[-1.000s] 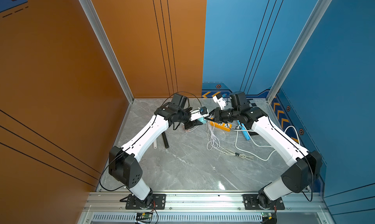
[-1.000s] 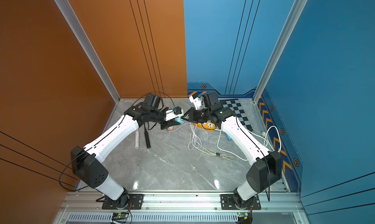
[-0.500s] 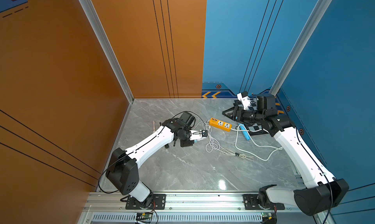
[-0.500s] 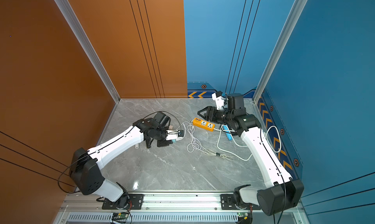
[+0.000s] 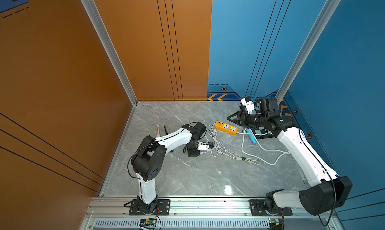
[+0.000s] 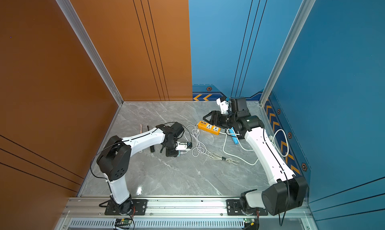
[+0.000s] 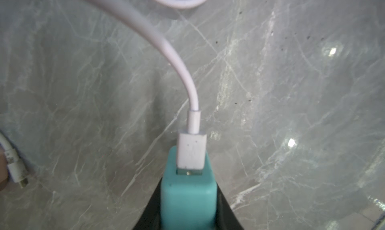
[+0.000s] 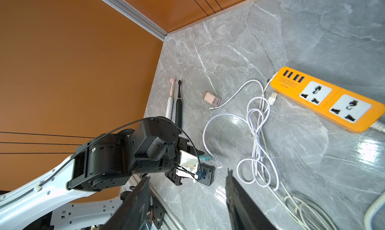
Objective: Charge the electric toothbrush
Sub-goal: Place the plug at the center of the board.
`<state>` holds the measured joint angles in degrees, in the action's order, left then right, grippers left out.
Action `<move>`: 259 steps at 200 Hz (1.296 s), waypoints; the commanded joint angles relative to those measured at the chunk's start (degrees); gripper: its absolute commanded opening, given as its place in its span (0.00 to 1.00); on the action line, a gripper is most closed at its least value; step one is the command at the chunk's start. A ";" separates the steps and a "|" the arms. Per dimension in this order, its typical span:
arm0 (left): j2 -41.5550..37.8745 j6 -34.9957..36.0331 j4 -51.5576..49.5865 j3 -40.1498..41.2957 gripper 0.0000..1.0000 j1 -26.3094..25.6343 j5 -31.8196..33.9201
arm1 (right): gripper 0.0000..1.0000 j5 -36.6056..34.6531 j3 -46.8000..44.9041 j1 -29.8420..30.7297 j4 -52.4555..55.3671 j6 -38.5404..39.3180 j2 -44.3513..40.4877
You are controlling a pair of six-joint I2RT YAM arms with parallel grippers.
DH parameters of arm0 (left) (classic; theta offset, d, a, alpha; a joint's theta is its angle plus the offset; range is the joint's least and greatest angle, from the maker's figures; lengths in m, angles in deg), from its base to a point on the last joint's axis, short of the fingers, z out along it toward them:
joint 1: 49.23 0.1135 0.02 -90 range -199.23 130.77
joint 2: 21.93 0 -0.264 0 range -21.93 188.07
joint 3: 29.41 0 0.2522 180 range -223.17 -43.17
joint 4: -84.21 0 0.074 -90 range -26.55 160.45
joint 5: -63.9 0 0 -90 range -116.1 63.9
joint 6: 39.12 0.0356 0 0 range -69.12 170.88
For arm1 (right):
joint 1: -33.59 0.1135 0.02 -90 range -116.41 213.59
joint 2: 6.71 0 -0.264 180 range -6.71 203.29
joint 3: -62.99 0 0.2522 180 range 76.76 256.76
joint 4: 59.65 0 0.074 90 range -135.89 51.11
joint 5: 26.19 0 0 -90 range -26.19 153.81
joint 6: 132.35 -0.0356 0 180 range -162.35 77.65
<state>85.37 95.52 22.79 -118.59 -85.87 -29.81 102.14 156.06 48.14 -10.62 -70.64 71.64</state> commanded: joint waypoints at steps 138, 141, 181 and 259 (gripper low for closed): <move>-10.32 -4.72 -1.59 -1.67 0.76 4.46 -5.25 | 0.61 -0.90 2.17 -0.96 1.71 1.40 1.22; -10.76 -5.27 -1.62 -1.88 0.76 5.02 -5.87 | 0.61 -0.90 2.17 -0.93 1.73 1.40 1.22; -7.09 -15.91 -1.61 -7.14 0.69 10.21 -4.45 | 0.61 -0.92 2.00 -1.05 1.74 1.27 1.28; 10.24 -19.69 -1.60 -19.41 0.38 11.75 0.91 | 0.61 -1.24 1.18 -1.05 2.00 0.70 -0.55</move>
<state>93.09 76.99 22.62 -134.00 -74.75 -31.45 101.88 156.41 47.39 -10.27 -70.62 72.33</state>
